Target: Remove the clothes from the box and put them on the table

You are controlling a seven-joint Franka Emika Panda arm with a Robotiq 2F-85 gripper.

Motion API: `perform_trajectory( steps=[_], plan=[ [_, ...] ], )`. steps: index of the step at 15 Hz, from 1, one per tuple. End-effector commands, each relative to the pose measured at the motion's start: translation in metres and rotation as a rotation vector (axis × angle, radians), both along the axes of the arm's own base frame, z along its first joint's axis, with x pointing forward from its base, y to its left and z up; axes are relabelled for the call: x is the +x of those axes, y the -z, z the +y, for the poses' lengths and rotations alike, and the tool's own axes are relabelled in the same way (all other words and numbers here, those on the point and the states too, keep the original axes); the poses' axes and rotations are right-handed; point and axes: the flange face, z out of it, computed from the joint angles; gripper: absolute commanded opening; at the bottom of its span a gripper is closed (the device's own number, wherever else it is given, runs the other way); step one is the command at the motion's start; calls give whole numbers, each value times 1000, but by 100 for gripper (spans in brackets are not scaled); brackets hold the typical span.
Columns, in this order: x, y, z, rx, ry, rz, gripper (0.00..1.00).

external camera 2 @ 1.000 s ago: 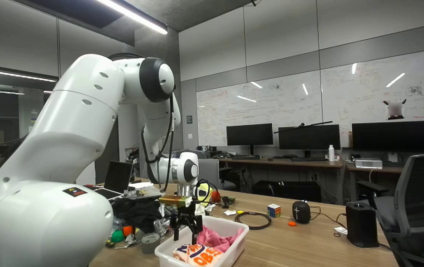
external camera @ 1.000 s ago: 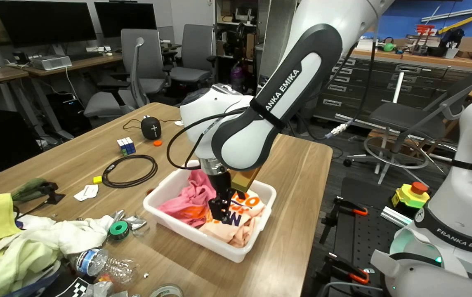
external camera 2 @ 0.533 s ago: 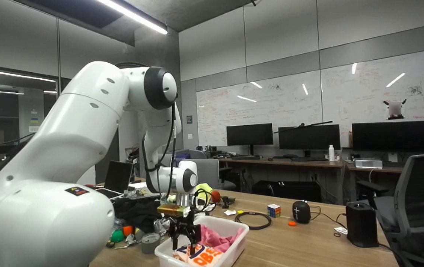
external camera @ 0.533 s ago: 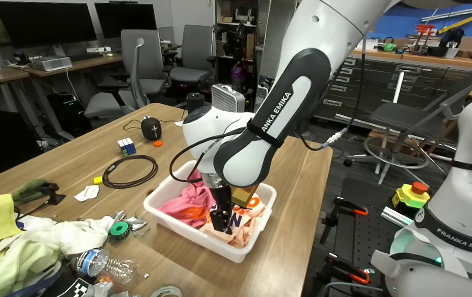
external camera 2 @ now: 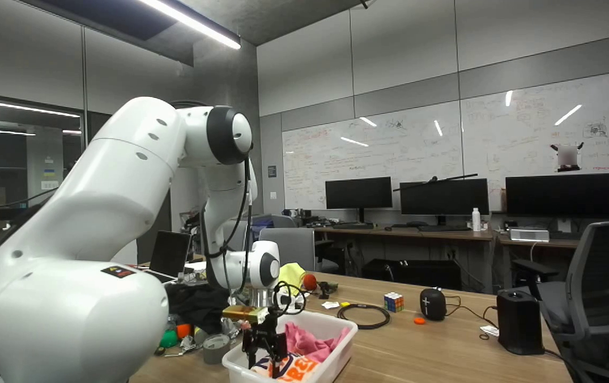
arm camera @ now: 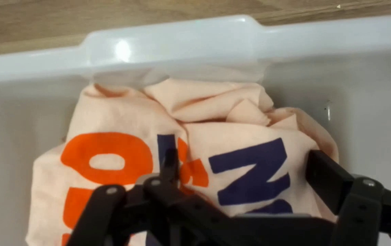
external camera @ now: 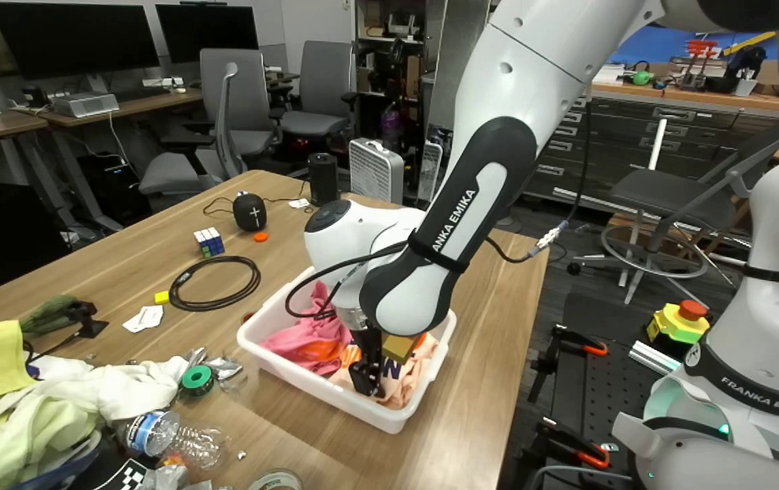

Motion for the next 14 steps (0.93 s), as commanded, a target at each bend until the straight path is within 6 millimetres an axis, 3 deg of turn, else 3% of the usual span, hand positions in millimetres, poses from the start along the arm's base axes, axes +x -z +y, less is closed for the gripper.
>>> perform_trajectory(
  steps=[1,4,8,11,14],
  plan=[
    [-5,15,4,-24,-4,-21,66],
    [-6,19,8,-27,-9,-17,42],
    [-2,7,8,-16,-10,-36,13],
    [4,-8,5,-3,3,-65,4],
    [12,-37,-2,8,19,-114,9]
  ],
)
